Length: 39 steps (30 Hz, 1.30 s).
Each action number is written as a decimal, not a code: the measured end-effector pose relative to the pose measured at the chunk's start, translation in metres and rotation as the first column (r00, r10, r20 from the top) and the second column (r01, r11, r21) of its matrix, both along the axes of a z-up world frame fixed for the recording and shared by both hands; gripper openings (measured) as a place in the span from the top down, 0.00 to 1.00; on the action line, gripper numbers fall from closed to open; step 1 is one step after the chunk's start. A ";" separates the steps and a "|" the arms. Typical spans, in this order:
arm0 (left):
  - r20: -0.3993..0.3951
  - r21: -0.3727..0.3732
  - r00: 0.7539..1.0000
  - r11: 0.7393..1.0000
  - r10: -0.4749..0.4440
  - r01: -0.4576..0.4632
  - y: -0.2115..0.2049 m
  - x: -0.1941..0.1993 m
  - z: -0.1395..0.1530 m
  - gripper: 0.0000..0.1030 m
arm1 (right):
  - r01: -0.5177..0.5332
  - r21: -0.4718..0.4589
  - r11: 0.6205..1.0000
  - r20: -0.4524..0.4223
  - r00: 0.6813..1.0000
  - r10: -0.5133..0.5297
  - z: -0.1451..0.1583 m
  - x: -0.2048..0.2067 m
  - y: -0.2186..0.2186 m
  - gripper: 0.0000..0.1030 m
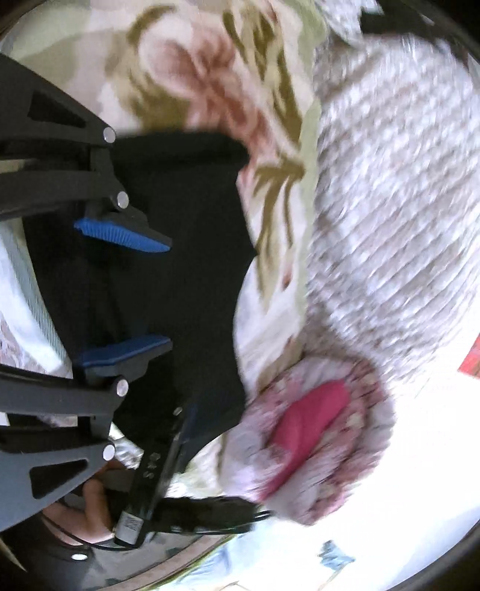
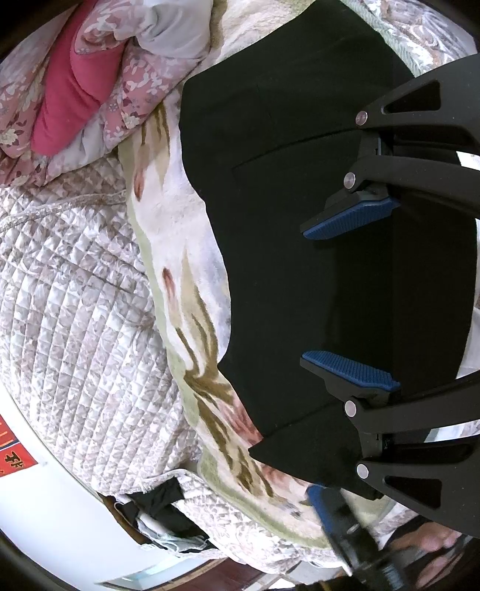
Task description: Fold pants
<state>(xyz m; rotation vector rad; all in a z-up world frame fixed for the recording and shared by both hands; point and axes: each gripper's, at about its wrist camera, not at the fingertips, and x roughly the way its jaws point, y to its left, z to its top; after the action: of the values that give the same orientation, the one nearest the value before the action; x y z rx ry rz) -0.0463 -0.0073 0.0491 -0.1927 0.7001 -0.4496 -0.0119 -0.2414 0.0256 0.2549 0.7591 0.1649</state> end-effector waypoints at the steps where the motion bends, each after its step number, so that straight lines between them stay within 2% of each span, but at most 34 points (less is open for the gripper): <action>1: 0.003 -0.007 0.999 0.999 0.032 -0.032 0.010 0.001 0.001 0.46 | -0.001 0.001 1.000 -0.001 1.000 0.001 0.000 0.000 0.000 0.39; 3: -0.003 -0.014 0.995 0.995 0.095 -0.095 0.027 0.007 -0.002 0.43 | -0.004 0.004 1.000 0.000 1.000 0.004 0.000 0.000 0.001 0.39; 5: -0.051 -0.016 0.986 0.987 0.156 -0.157 0.041 0.020 -0.012 0.42 | -0.010 0.005 1.000 0.002 1.000 0.010 0.000 0.000 0.002 0.39; 8: -0.140 -0.042 0.975 0.983 0.174 -0.181 0.050 0.042 -0.030 0.42 | -0.017 0.003 1.000 0.008 1.000 0.017 0.001 -0.001 0.005 0.39; 13: -0.218 -0.111 0.974 0.990 0.067 -0.093 0.031 0.065 -0.048 0.42 | -0.014 0.006 1.000 0.004 1.000 0.014 0.001 -0.002 0.005 0.39; 16: -0.216 -0.183 0.976 0.983 -0.011 -0.030 0.012 0.075 -0.036 0.42 | -0.013 0.012 1.000 -0.004 1.000 0.013 0.000 -0.001 0.004 0.39; 20: -0.094 -0.253 0.993 0.967 -0.066 0.040 0.001 0.073 0.002 0.42 | -0.038 0.029 0.999 0.004 0.999 0.038 0.001 0.000 0.007 0.39; 24: -0.060 -0.176 0.998 0.984 -0.001 -0.010 0.016 0.065 0.011 0.42 | -0.116 0.087 0.989 -0.006 0.993 0.117 -0.003 0.002 0.017 0.39; 31: -0.158 -0.017 0.974 0.986 0.160 -0.165 0.053 0.046 -0.026 0.42 | -0.187 0.197 0.962 -0.085 0.975 0.207 -0.023 0.021 0.037 0.39; 36: -0.191 0.013 0.965 0.984 0.178 -0.179 0.057 0.036 -0.043 0.42 | -0.247 0.270 0.931 -0.093 0.955 0.280 -0.029 0.035 0.053 0.39; 39: -0.192 0.022 0.967 0.985 0.170 -0.169 0.055 0.033 -0.046 0.42 | -0.267 0.264 0.927 -0.103 0.948 0.302 -0.031 0.043 0.061 0.39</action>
<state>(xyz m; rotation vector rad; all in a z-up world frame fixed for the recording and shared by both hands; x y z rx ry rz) -0.0136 0.0480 0.0032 -0.2913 0.8674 -0.2663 0.0314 -0.1802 -0.0049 0.3950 0.9166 0.5253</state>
